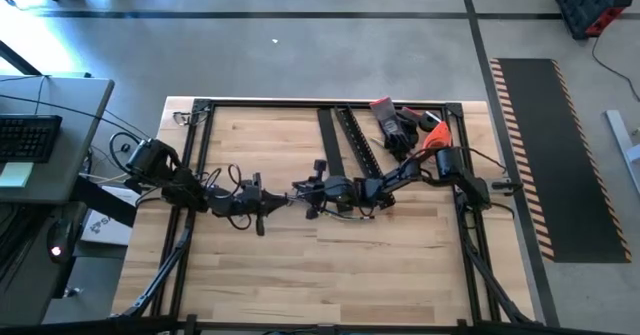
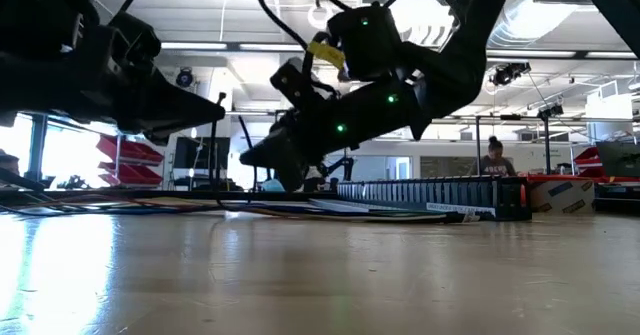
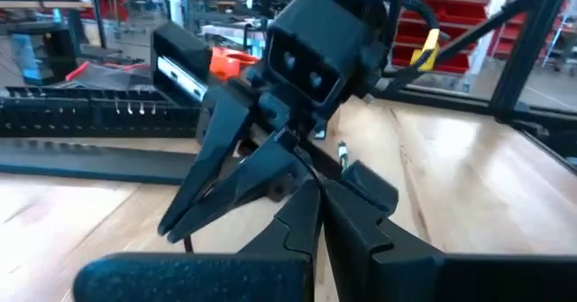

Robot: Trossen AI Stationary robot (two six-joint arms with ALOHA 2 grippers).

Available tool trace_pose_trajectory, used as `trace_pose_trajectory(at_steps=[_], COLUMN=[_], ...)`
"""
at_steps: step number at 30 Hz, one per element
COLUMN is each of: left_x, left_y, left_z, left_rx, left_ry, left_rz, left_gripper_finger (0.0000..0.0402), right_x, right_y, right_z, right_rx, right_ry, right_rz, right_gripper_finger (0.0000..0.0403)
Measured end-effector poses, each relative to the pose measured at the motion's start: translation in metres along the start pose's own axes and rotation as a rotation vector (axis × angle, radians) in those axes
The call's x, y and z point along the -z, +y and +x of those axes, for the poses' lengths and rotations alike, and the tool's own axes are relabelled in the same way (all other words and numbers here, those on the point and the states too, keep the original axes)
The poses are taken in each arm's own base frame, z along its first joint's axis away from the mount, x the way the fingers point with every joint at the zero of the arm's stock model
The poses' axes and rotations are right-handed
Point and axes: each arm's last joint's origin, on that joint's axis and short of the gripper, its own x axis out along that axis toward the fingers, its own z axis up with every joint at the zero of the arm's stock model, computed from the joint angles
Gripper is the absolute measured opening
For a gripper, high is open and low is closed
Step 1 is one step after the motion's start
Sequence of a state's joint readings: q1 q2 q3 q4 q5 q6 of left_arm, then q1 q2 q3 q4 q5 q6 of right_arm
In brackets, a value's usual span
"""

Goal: Ziptie cables
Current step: Wrap the black zip tie around the cable wires

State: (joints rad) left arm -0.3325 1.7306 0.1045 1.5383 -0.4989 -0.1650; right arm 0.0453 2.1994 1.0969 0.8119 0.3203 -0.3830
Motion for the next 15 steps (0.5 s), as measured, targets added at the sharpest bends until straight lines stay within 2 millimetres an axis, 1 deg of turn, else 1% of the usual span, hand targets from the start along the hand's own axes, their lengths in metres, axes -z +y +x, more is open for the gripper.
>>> trace_pose_trajectory(at_steps=[4,8,11,15], left_x=[-0.002,-0.005,-0.005,-0.005], left_y=[-0.001,-0.005,-0.005,-0.005], left_z=[0.004,0.008,0.009,0.009], left_rx=[0.053,0.081,0.086,0.091], left_ry=[-0.004,-0.017,-0.019,-0.018], left_rz=[-0.005,0.004,0.004,0.005], left_gripper_finger=[0.0,0.0,0.0,0.0], right_x=[-0.006,-0.007,-0.01,-0.017], right_y=[0.0,-0.001,0.003,0.008], right_z=[0.001,0.001,0.0,-0.003], right_rx=[-0.005,-0.002,-0.004,-0.032], right_ry=[-0.034,-0.04,-0.061,-0.123], right_rz=[-0.01,-0.019,-0.051,-0.047], right_gripper_finger=[0.0,0.0,0.0,0.0])
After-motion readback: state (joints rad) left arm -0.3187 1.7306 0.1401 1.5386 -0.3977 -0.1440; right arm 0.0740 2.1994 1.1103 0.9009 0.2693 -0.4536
